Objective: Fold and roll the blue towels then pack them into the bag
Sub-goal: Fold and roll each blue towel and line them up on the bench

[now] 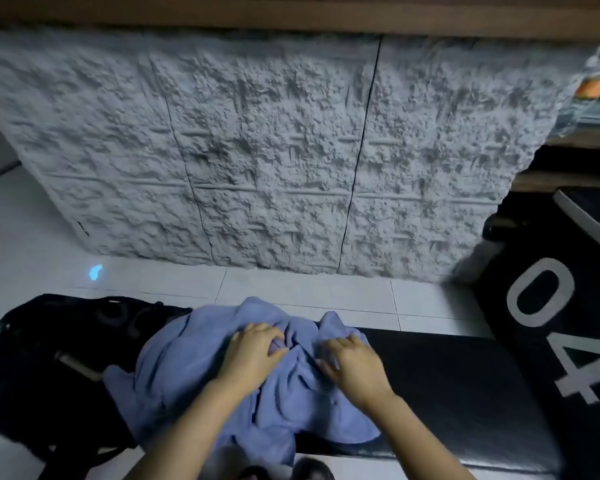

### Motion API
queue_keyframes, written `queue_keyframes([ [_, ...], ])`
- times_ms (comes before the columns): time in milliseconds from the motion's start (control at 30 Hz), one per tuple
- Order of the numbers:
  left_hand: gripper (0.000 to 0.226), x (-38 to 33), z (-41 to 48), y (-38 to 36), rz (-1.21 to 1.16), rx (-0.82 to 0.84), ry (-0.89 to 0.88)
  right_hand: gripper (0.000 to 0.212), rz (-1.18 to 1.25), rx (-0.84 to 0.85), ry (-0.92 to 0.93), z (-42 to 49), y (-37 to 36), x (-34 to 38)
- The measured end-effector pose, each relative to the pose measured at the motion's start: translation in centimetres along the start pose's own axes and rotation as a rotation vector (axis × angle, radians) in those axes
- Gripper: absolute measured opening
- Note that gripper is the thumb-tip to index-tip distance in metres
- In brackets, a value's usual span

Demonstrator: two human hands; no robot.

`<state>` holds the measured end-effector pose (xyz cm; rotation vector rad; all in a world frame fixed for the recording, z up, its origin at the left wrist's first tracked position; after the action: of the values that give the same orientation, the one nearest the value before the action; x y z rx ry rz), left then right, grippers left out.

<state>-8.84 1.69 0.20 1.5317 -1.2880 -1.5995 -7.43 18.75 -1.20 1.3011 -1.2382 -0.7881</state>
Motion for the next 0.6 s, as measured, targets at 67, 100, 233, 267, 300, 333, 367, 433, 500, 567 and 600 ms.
queue_keyframes([
  [67,0.027,0.3,-1.0,-1.5,0.122,0.101,0.118,0.025,0.071,0.157,-0.049,-0.7,-1.5,0.9],
  [100,0.027,0.7,-1.4,-2.4,0.163,0.124,0.152,0.023,0.096,0.174,-0.035,-0.8,-2.0,1.5],
  [233,0.042,1.7,-1.8,-2.8,-0.246,0.029,0.235,0.011,0.151,0.202,-0.057,-0.9,-1.3,2.2],
  [267,0.042,2.0,-1.7,-2.4,-0.436,-0.011,0.244,0.014,0.160,0.189,-0.053,-0.8,-0.9,2.0],
  [300,0.039,2.1,-1.9,-1.8,-0.613,-0.060,0.262,0.015,0.170,0.182,-0.057,-0.8,-0.4,1.8],
  [333,0.035,2.1,-2.2,-1.2,-0.759,-0.100,0.293,0.015,0.186,0.159,-0.050,-0.9,0.4,1.7],
  [367,0.029,1.6,-2.6,-0.4,-0.879,-0.115,0.315,0.013,0.229,0.112,-0.036,-0.9,1.5,1.5],
  [433,0.012,0.4,-2.9,0.8,-1.109,-0.087,0.344,0.011,0.351,-0.050,0.027,-1.9,4.5,1.8],
  [500,0.012,-1.1,-2.9,2.0,-1.314,-0.017,0.344,0.024,0.462,-0.205,0.200,-4.2,8.1,3.7],
  [567,0.018,-2.6,-2.5,3.7,-1.470,0.015,0.323,0.043,0.473,-0.262,0.351,-6.5,10.7,6.2],
  [600,0.021,-3.3,-2.4,4.6,-1.513,0.009,0.322,0.048,0.419,-0.279,0.386,-7.1,11.5,7.1],
])
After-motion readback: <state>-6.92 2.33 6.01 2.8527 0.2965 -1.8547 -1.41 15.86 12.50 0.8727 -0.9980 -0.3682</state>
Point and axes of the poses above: each hand's wrist, its own z-axis towards the middle knuckle, its own y-axis out of the back of the hand, x = y × z, the point moved 9 cm from there along z, towards the middle knuckle, and after that the axes turned 9 degrees about x, right-handed, at the moved point
